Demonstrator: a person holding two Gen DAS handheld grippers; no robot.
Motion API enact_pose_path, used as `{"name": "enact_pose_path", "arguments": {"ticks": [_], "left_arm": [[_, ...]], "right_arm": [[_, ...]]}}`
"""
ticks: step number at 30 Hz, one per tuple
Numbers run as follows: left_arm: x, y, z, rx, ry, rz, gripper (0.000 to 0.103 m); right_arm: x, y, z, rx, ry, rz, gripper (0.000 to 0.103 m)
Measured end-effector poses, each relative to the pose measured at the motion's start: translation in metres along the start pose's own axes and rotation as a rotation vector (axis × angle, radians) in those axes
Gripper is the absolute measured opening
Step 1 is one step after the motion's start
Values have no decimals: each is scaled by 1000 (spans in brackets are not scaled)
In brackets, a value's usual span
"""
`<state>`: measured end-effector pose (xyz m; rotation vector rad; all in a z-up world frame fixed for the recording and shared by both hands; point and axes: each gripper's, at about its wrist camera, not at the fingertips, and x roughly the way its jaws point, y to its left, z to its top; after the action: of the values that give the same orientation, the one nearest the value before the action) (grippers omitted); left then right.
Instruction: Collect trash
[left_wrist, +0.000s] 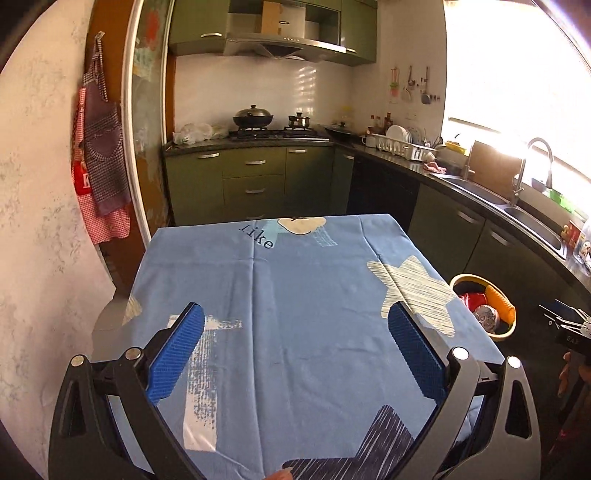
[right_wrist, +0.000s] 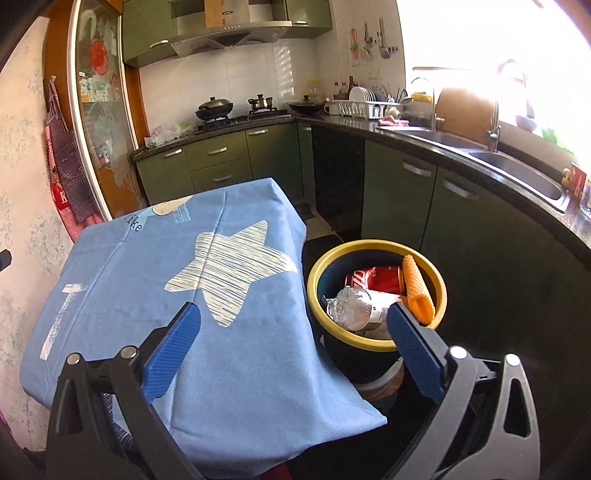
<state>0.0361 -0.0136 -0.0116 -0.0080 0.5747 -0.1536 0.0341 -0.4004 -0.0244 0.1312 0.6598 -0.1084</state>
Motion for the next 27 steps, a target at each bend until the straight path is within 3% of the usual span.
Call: {"name": "enact_pose_path", "arguments": {"ticks": [16, 27], "left_arm": [[-72, 22, -28, -26, -92, 84, 98], [-75, 22, -23, -18, -89, 88, 98]], "right_arm": [[-47, 19, 0, -44, -103, 7, 96], [-48, 22, 0, -45, -106, 12, 96]]}}
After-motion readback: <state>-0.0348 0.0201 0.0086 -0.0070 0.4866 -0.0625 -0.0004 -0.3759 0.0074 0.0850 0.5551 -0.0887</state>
